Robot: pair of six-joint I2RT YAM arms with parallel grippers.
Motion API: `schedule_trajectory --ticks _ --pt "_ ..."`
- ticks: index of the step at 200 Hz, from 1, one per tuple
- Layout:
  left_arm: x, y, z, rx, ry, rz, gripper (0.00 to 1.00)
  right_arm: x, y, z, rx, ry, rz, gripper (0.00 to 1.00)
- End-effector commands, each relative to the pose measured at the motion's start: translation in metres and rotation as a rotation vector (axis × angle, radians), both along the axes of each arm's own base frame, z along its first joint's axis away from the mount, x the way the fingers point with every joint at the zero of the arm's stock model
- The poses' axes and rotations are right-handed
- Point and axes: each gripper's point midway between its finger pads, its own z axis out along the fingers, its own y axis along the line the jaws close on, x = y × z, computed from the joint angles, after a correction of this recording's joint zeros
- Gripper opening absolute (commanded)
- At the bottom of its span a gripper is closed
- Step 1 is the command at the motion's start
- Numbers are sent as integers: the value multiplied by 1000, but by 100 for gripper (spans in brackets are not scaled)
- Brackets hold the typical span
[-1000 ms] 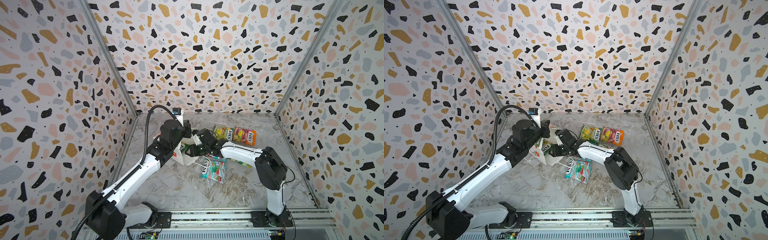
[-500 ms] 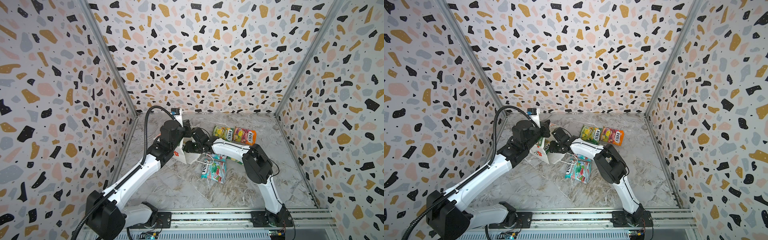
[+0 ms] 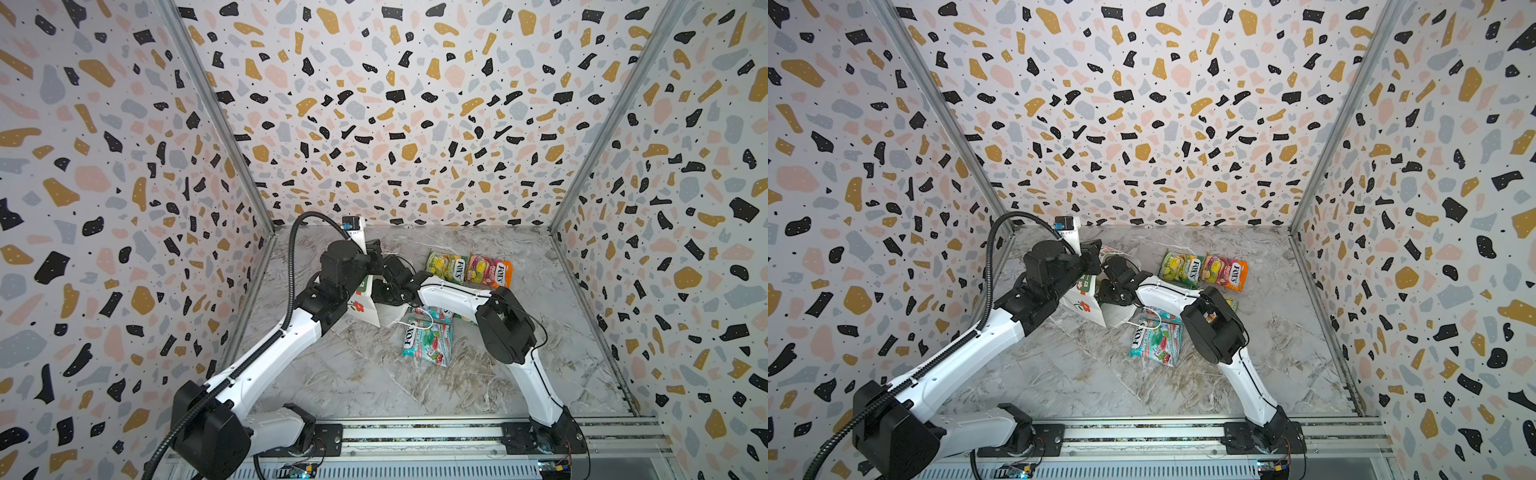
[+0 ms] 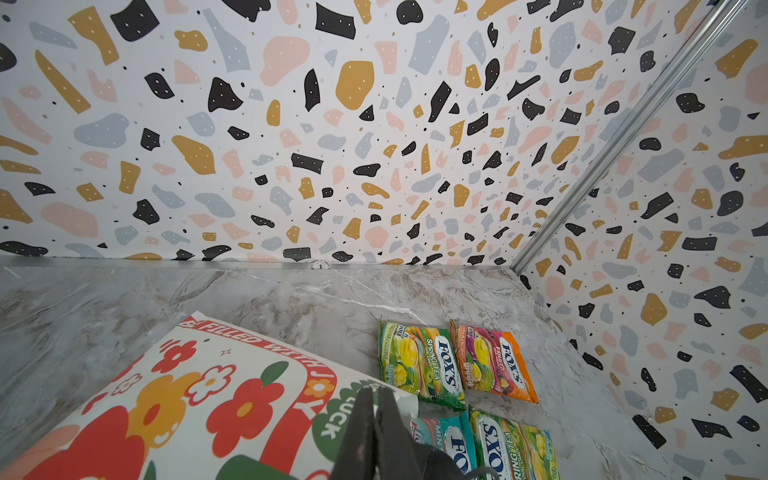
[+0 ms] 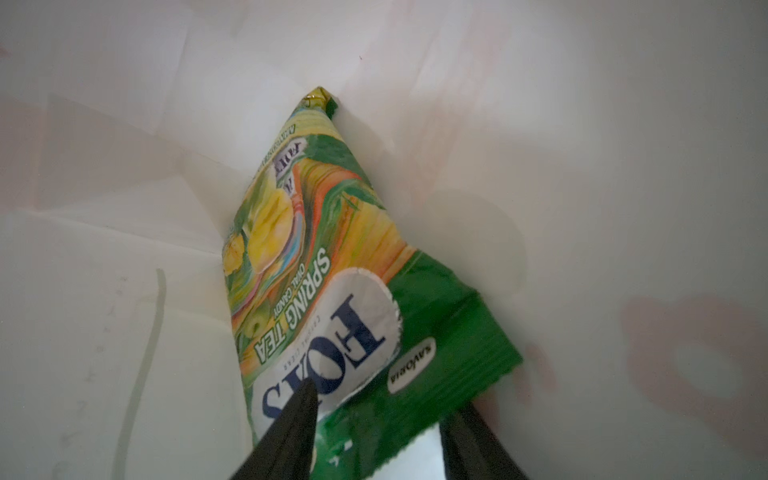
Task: Take the snacks out of the paper bag
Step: 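Grasp the green Spring Tea packet inside the bag with the right gripper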
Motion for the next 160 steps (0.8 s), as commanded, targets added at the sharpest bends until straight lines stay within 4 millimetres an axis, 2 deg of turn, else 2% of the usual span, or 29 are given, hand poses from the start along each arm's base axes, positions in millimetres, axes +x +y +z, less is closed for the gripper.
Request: schedule_trajectory --ticks 1,39,64,84,119,160 --pt "-3 -1 25 -59 -78 -10 0 19 -4 6 29 -1 -78 46" --pt "-1 -1 23 -49 -75 -8 0 22 1 11 71 -27 -65 30" --pt "-1 1 22 -37 -77 2 0 21 0 16 75 -48 -59 11" --pt "0 5 21 -21 -78 24 0 19 1 28 104 -87 -37 0" --pt "6 20 15 26 -63 117 0 12 -1 59 137 -171 23 0" --pt "9 38 11 59 -53 215 0 -2 -1 85 141 -216 131 0"
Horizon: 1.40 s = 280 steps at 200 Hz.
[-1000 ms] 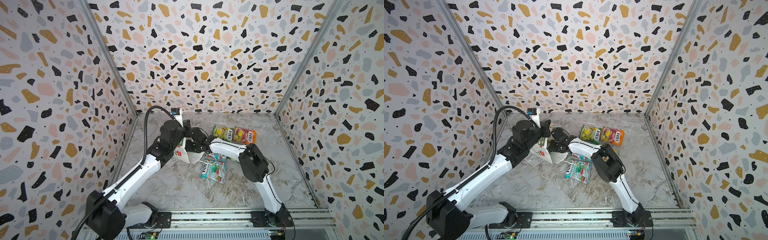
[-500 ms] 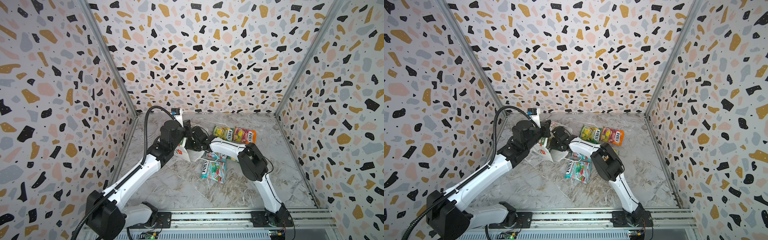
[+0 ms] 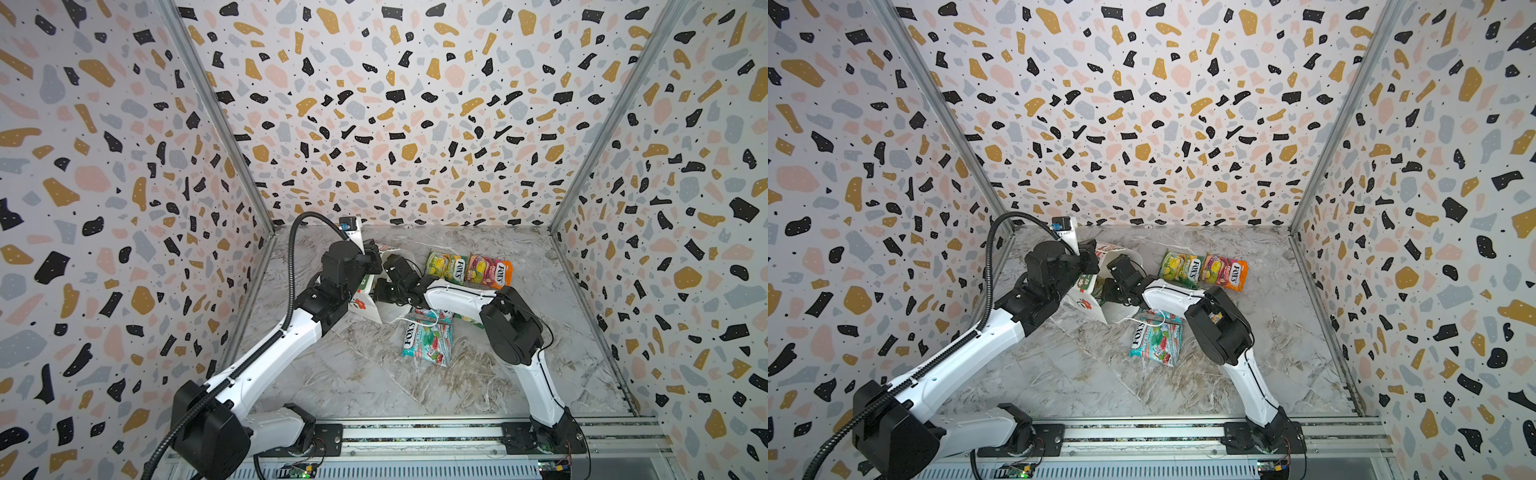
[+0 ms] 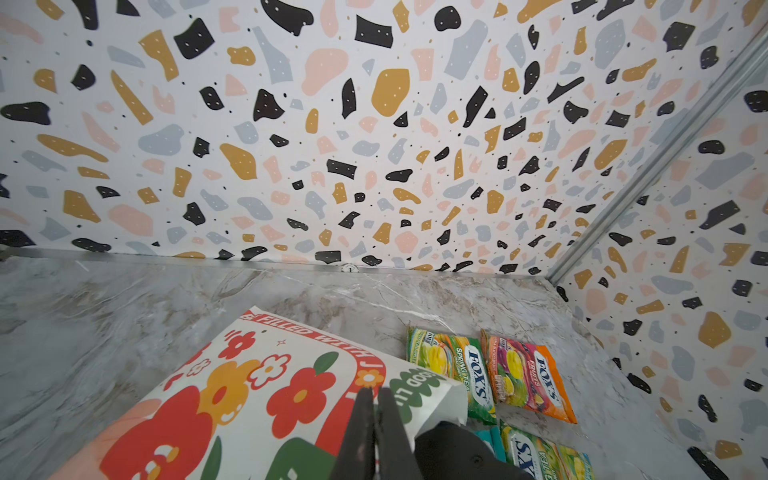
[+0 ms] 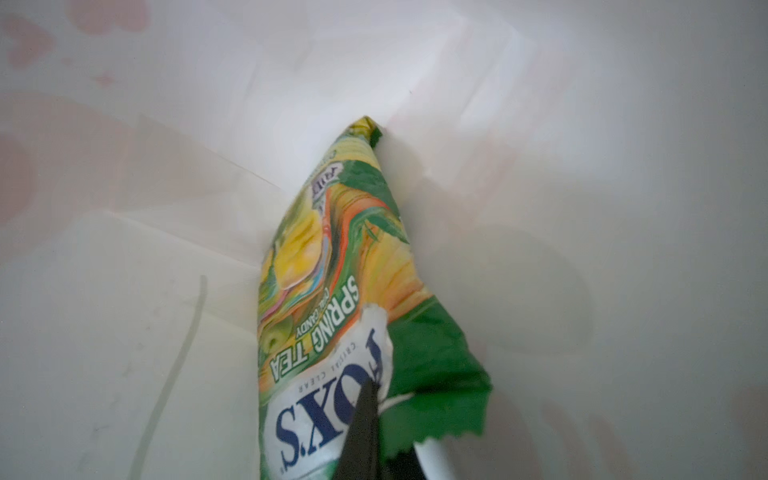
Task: Take the snacks out of the paper bag
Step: 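Grasp the green Spring Tea packet inside the bag with the right gripper, then pull the green Spring Tea packet up out of the bag with the right gripper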
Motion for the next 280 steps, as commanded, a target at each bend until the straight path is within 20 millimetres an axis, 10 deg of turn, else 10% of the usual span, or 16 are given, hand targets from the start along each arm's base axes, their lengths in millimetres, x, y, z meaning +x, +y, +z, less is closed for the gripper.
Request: schedule_trajectory --ticks 1,280 --pt "2 16 15 15 -51 88 0 -5 1 63 57 -113 81 0" --pt "6 34 9 59 -30 194 0 -80 -56 276 116 -526 318 0"
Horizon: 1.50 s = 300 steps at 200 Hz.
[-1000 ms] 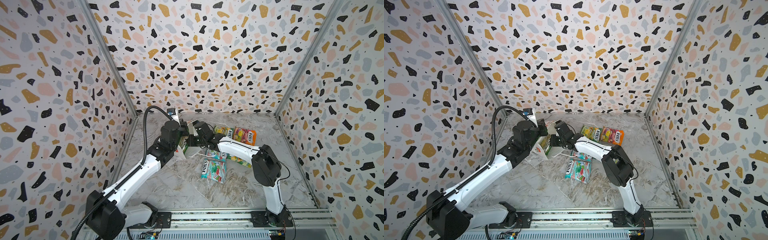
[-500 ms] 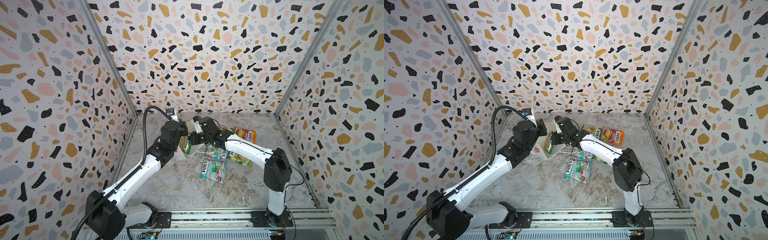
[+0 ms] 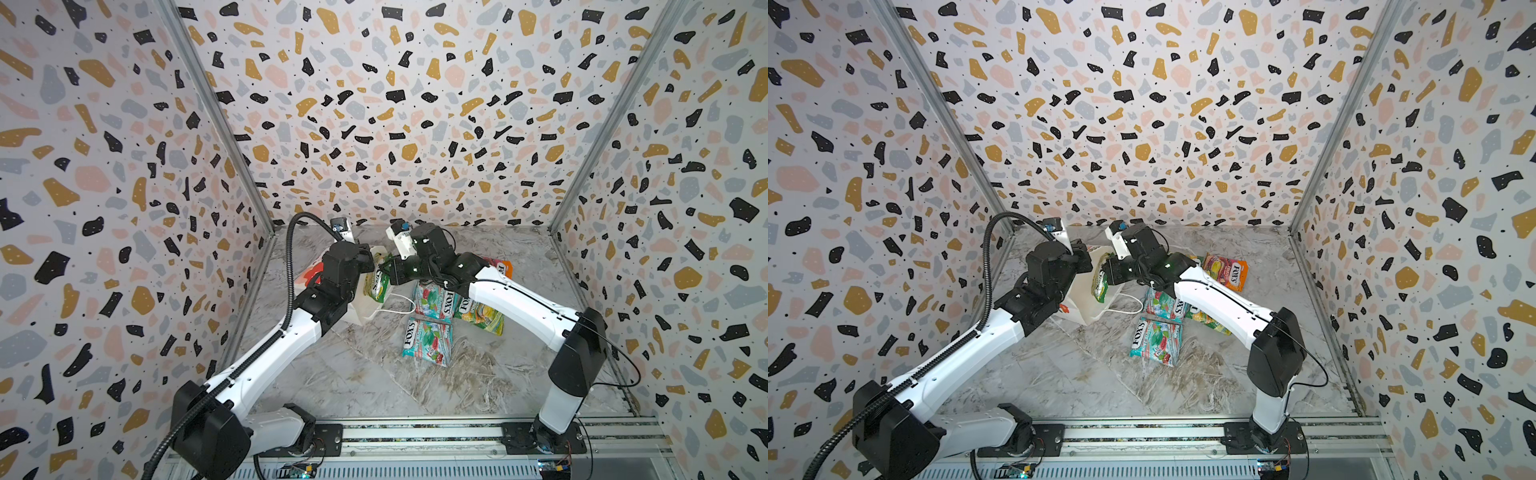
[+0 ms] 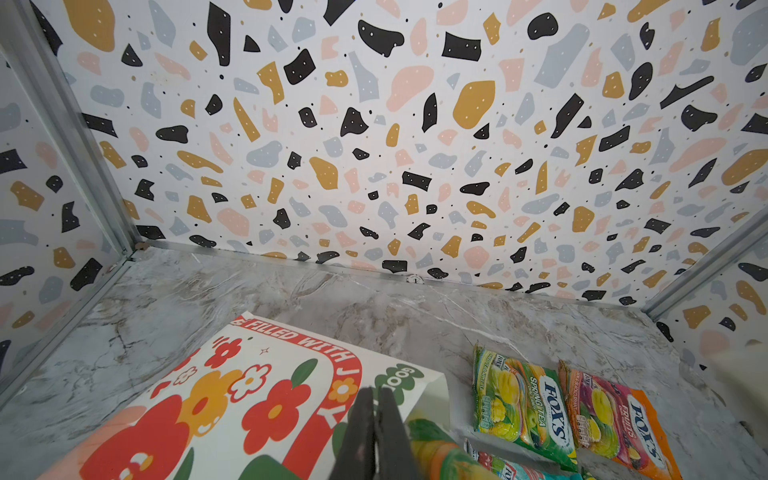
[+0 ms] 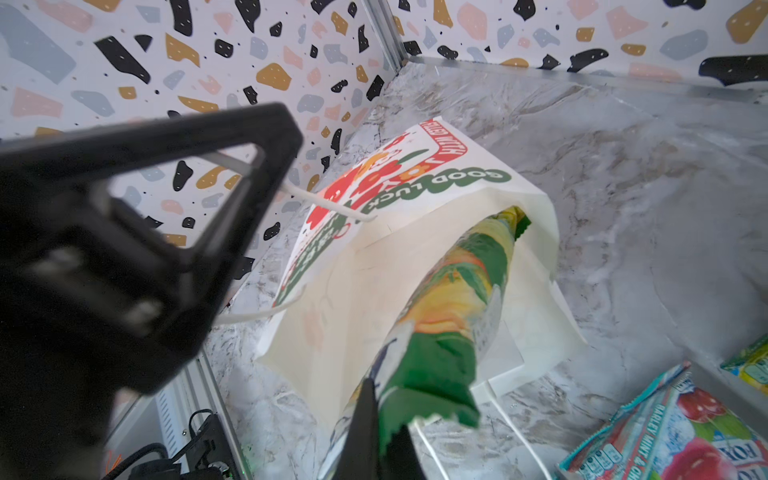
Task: Take the snacks out of the paper bag
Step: 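Pull the green Spring Tea packet up out of the bag with the right gripper, then lower the green packet onto the table beside the teal packet, release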
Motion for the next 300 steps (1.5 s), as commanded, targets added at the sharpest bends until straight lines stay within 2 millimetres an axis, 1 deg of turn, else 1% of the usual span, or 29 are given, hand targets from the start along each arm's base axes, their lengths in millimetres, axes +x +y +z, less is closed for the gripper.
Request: schedule_trajectory --ticks 1,24,42,72,99,115,138,160,191,222,237,257,300 --pt "2 2 16 -7 -42 15 0 -17 -15 80 105 -143 25 0" --pt "2 1 15 -3 -39 12 0 -24 -35 95 99 -177 10 0" --pt "2 1 14 -2 -38 12 0 -25 -57 98 94 -176 -20 0" --pt "2 1 15 -5 -38 8 0 -28 -98 96 65 -166 -70 0" --pt "2 1 13 -2 -33 11 0 -31 -132 87 37 -140 -123 0" --pt "3 1 13 -1 -31 11 0 -33 -151 75 -6 -115 -154 0" --pt "3 1 13 -1 -30 11 0 -35 -181 47 -85 -51 -210 0" --pt "3 1 13 -1 -30 11 0 -41 -202 21 -130 2 -241 0" --pt "4 0 12 0 -26 7 0 -56 -220 -6 -164 49 -248 0" --pt "4 -1 11 1 -23 5 0 -74 -233 -39 -201 130 -233 0" --pt "4 -1 10 0 -22 5 0 -84 -235 -55 -208 183 -212 0" --pt "4 -2 10 0 -22 2 0 -95 -235 -70 -202 223 -190 0" --pt "5 -4 9 -1 -18 -7 0 -101 -234 -92 -199 260 -175 0"
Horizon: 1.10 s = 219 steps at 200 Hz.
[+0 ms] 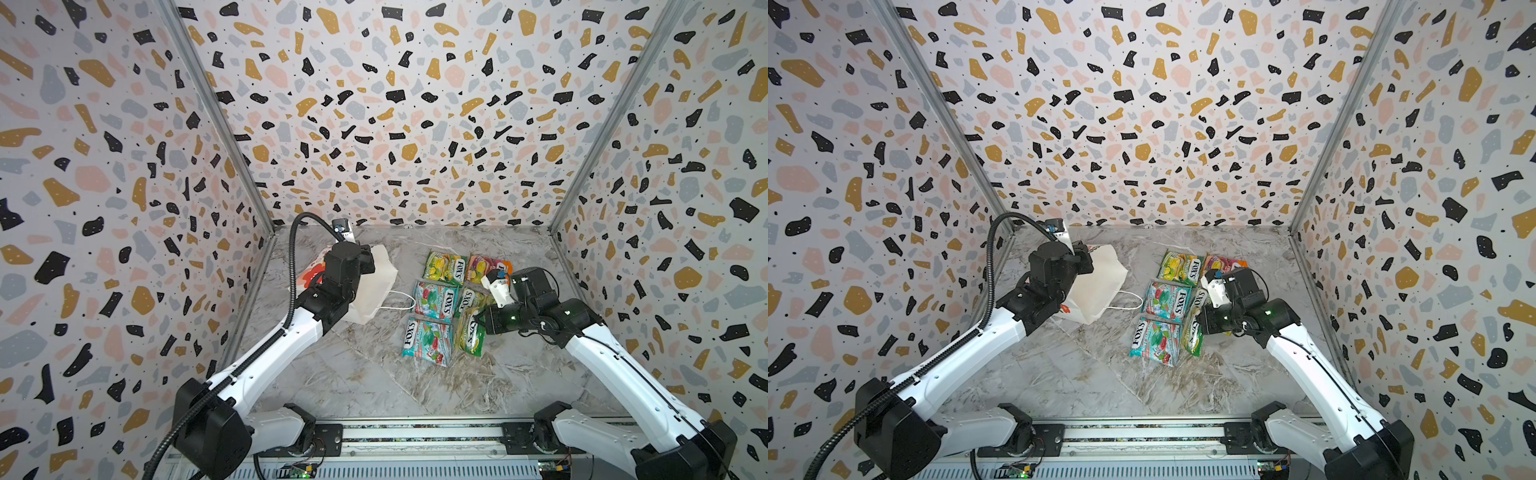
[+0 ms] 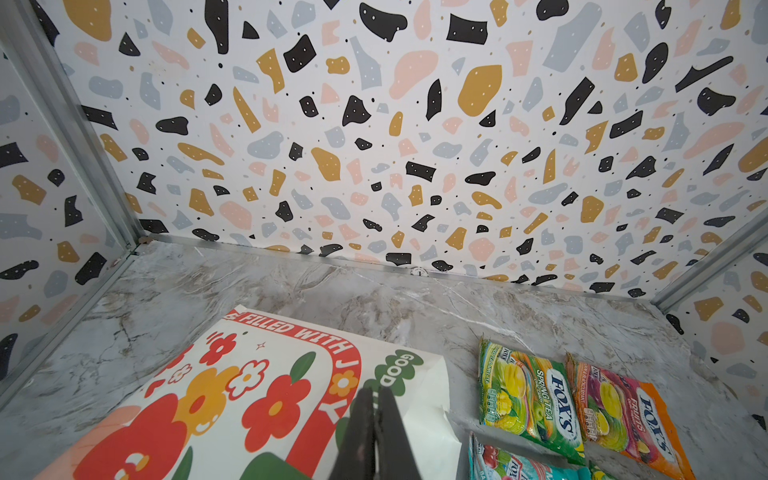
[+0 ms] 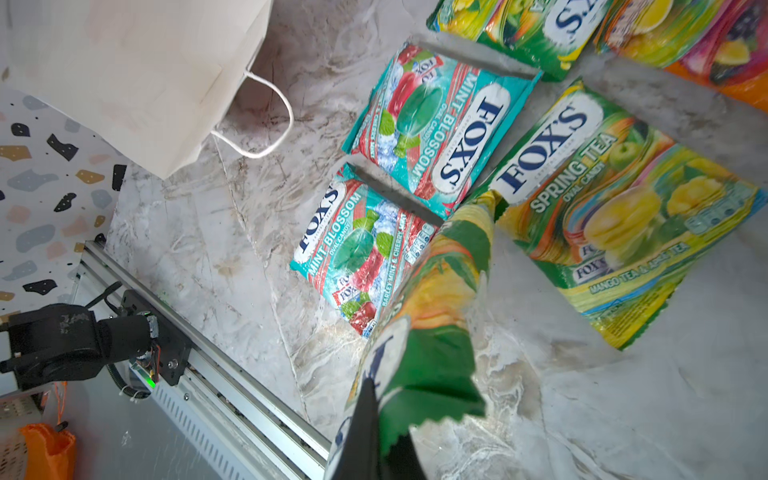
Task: Take the snacks out of the paper bag
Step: 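Lower the green packet onto the table beside the teal packet, release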
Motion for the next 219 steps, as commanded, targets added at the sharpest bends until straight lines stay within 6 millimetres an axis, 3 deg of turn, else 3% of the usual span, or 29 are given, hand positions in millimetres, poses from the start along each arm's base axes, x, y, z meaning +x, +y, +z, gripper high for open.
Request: schedule_trajectory --ticks 1,44,122,166,196,219 --pt "3 -3 16 -14 -38 -8 0 -2 6 8 51 -30 30 0" --pt "3 -3 16 -8 -35 -7 0 -4 7 -20 25 36 42 0" --pt "4 -3 15 -7 -34 -9 0 -3 -33 -64 -222 109 -72 2" --pt "4 -4 15 -7 -32 -10 0 5 -60 -76 -379 97 -148 17" --pt "4 -4 15 -7 -32 -10 0 7 -64 -80 -400 105 -171 37" --pt "4 -3 15 -6 -32 -10 0 9 -68 -82 -421 110 -192 43"
